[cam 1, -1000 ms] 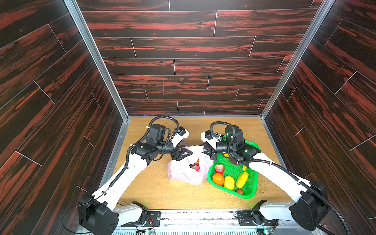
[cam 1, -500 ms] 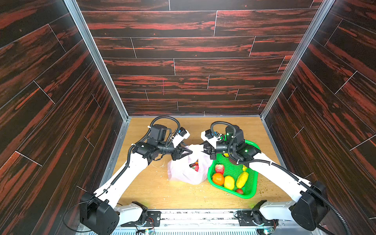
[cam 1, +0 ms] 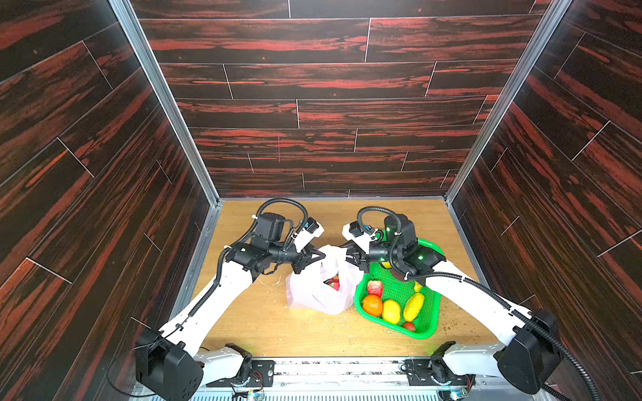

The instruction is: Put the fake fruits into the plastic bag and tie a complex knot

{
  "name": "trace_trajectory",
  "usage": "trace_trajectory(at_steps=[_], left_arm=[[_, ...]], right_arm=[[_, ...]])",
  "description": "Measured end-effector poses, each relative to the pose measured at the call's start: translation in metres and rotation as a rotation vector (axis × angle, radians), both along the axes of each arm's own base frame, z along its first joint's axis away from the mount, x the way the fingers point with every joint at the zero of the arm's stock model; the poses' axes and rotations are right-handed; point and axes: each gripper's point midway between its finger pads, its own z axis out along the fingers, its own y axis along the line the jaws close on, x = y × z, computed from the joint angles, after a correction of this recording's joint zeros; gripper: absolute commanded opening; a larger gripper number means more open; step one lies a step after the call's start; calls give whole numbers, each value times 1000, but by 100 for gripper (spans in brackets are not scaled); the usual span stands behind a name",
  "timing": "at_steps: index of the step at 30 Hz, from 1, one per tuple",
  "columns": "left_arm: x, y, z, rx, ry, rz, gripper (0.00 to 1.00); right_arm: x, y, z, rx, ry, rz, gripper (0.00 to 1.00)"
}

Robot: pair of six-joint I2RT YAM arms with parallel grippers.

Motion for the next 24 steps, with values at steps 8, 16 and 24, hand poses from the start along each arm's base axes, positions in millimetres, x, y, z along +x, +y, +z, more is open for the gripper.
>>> trace_trajectory(at_steps=[8, 16, 24], left_arm=[[3, 3, 2, 12, -24, 21, 0], [4, 4, 2, 17, -42, 30, 0], [5, 4, 1, 13, -56, 29, 0]], right_arm=[[-3, -23, -6, -115, 10, -93, 66], [-4, -38, 15, -189, -2, -150, 82], [8, -15, 25, -262, -37, -140, 85]])
